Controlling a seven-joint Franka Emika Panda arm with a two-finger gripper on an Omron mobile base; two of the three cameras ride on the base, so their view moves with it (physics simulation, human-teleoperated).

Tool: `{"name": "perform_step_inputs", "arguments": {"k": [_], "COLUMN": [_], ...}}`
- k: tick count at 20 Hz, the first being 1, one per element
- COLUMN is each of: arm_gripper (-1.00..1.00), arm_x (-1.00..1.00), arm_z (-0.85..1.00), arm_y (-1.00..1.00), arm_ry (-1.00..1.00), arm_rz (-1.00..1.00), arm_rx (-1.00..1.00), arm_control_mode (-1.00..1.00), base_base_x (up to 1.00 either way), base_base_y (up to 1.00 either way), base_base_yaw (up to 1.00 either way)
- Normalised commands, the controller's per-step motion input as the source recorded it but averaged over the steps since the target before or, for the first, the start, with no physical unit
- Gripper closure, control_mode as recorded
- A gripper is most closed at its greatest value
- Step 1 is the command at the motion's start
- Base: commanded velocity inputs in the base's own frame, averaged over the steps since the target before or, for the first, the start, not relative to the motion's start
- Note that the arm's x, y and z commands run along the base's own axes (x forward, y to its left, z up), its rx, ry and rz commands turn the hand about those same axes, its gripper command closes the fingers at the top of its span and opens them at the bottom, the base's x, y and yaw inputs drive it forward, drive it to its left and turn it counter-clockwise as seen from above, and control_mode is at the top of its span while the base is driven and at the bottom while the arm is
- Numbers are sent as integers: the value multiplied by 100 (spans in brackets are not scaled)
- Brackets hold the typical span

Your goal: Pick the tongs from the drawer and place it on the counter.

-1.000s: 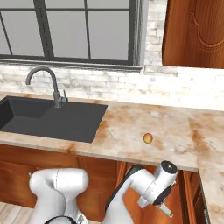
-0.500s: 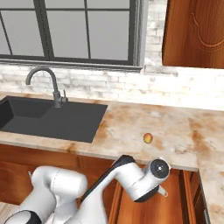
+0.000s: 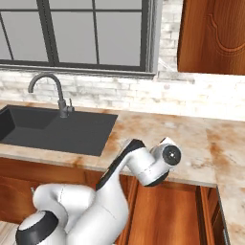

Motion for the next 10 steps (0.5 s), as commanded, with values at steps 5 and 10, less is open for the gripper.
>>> {"name": "perform_step_inputs", "arguments": {"k": [5, 10], "arm_gripper": [100, 100], "arm_x": [100, 100], "arm_z": [63, -65], "arm_y": [74, 36], "arm_ry": [39, 38], "arm_rz": [22, 15], "arm_rx": [-1, -12], "arm_control_mode": [-100, -100], "base_base_x": [0, 0], "base_base_y": [0, 0], "base_base_yaw": [0, 0]}}
